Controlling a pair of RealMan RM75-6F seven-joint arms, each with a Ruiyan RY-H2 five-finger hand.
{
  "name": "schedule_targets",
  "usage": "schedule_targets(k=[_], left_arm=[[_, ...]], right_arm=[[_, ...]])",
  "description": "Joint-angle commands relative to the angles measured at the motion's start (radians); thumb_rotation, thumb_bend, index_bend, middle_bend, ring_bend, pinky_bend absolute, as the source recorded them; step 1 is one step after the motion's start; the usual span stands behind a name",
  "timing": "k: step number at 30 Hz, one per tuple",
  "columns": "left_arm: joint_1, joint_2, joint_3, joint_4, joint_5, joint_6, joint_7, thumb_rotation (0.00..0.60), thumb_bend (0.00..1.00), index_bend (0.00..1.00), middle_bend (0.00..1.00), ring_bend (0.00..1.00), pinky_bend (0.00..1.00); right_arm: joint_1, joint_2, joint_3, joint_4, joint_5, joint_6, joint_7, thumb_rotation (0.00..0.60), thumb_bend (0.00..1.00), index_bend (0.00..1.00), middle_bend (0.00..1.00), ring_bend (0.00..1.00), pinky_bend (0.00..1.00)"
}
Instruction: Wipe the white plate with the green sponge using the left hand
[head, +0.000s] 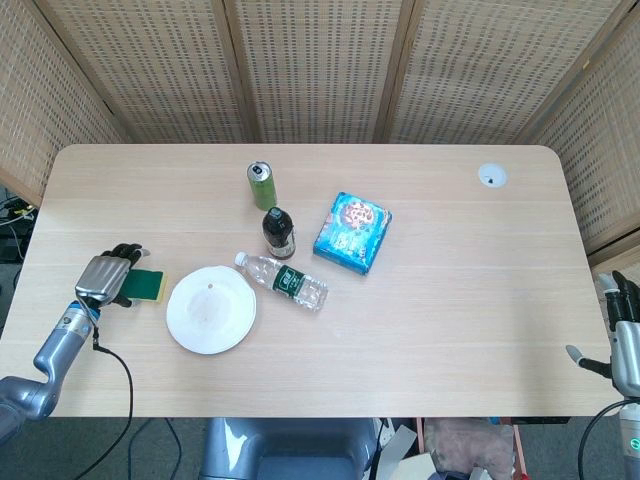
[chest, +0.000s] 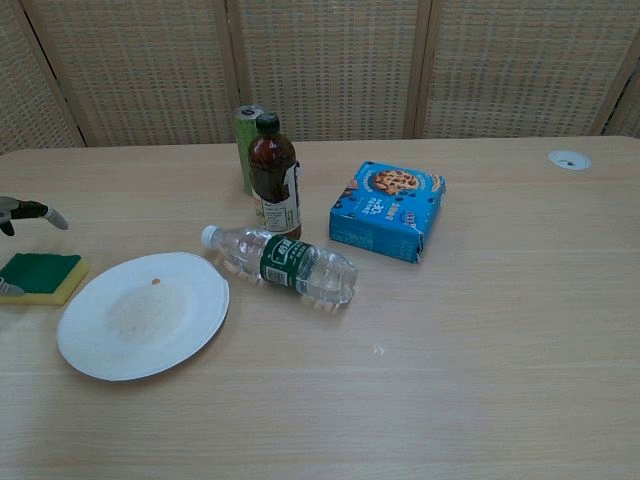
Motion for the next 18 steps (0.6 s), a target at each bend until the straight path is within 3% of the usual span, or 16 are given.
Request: schedule_targets(k=[1,7,14,18], left_arm=[[-0.01,-0.013,0.001,0.01,-0.007,-0.017,0.016,0.6,0.0,0.22,0.17,0.13,0.24],[-0.03,-0.044,0.001,0.034,-0.02,-0.047,0.026,0.6,0.0,0.23,0.19,0.14,0.24],[-0.045,-0.061,-0.007,0.04,-0.051,-0.084,0.084,0.6,0.0,0.31,0.2,0.17,0.27],[-0.047,-0.063,-0.019,0.033,-0.075,-0.099,0.105,0.6,0.0,0.35,0.29,0.21,0.3]], right_arm=[[0.001,0.001,0.0,0.0,0.001,-0.002,0.001,0.6,0.0,0.0,0.0,0.0,0.0],[-0.001,0.006,0.002,-0.004,0.002,0.001,0.016,0.6,0.0,0.0,0.0,0.0,0.0],[-0.001,0.016,0.006,-0.002,0.01,-0.007,0.04,0.6,0.0,0.0,0.0,0.0,0.0],[0.0,0.019,0.005,-0.002,0.007,-0.01,0.051,0.6,0.0,0.0,0.0,0.0,0.0]])
